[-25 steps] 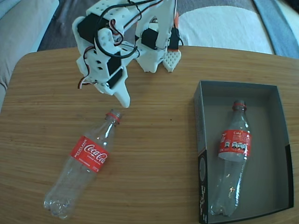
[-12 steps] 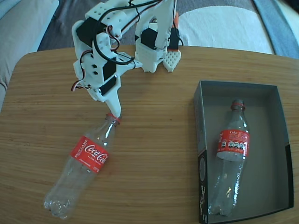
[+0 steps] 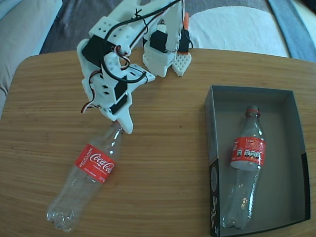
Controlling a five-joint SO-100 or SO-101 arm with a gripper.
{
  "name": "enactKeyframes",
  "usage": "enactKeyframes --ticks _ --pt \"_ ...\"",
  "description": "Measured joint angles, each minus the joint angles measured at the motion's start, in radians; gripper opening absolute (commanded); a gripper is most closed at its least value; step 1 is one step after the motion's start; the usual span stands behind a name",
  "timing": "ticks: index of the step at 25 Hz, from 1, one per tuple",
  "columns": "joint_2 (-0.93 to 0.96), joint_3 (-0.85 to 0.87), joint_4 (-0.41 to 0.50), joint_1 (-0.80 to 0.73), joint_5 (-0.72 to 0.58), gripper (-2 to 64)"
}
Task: Grasp the bottles and put them in the box.
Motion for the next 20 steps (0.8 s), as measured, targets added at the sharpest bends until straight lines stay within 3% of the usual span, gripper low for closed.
enactKeyframes --ticks 20 --pt "-0.137 -0.103 -0.009 -0.02 0.012 34.1"
